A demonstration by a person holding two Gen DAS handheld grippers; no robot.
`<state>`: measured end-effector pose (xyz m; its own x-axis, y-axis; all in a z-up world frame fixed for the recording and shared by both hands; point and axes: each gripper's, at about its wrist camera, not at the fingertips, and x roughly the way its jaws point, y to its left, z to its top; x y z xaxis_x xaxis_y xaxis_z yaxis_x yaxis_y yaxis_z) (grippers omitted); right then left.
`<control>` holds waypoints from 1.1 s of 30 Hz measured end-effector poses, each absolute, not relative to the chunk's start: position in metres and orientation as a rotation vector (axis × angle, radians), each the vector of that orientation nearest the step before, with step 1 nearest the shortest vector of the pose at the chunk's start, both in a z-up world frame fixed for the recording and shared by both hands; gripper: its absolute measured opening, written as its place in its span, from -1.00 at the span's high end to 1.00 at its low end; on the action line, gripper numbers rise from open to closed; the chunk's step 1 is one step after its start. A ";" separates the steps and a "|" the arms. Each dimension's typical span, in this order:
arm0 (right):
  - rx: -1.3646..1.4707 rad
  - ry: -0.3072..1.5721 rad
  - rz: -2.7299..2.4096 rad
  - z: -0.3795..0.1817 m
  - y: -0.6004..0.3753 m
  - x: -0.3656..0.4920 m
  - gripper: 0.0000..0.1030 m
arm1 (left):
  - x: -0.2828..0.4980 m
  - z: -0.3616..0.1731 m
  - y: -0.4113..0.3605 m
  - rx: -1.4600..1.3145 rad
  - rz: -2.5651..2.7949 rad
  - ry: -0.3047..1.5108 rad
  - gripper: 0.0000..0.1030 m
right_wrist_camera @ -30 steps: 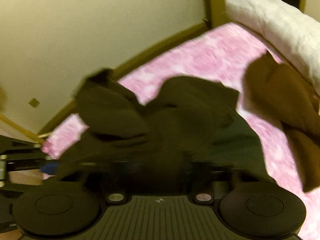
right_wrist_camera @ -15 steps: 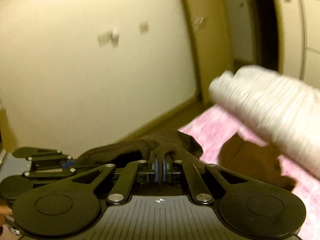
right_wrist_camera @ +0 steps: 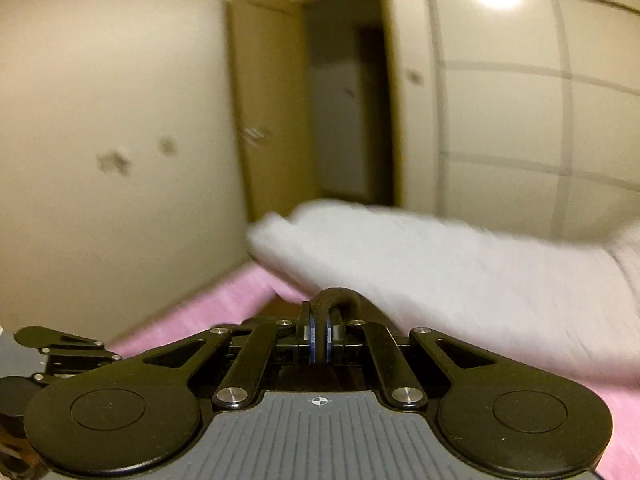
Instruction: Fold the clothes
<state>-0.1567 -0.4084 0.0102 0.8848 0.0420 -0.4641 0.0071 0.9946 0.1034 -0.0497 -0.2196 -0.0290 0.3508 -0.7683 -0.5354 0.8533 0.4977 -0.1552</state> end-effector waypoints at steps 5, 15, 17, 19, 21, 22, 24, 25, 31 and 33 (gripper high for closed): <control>0.139 0.786 -0.159 -0.078 -0.454 -0.246 0.95 | -0.110 -0.127 -0.265 0.303 -1.153 0.891 0.89; 0.352 1.035 -0.485 -0.133 -0.525 -0.387 0.95 | -0.077 -0.134 -0.303 0.385 -1.237 0.843 0.89; 0.344 0.991 -0.526 -0.121 -0.531 -0.395 0.95 | -0.052 -0.116 -0.322 0.379 -1.253 0.769 0.89; 0.346 0.942 -0.580 -0.107 -0.537 -0.397 0.95 | -0.033 -0.092 -0.347 0.375 -1.274 0.689 0.89; 0.341 0.895 -0.641 -0.092 -0.540 -0.405 0.95 | -0.013 -0.070 -0.377 0.365 -1.297 0.611 0.90; 0.340 0.881 -0.673 -0.087 -0.543 -0.409 0.95 | -0.003 -0.060 -0.391 0.358 -1.306 0.576 0.90; 0.345 0.861 -0.742 -0.081 -0.551 -0.415 0.95 | 0.008 -0.044 -0.416 0.345 -1.302 0.526 0.89; 0.347 0.851 -0.776 -0.077 -0.555 -0.417 0.95 | 0.012 -0.042 -0.429 0.346 -1.293 0.528 0.89; 0.375 0.887 -0.960 -0.091 -0.595 -0.441 0.94 | 0.018 -0.081 -0.485 0.401 -1.189 0.681 0.24; 0.385 0.959 -0.986 -0.108 -0.611 -0.445 0.93 | 0.006 -0.104 -0.485 0.435 -1.152 0.724 0.06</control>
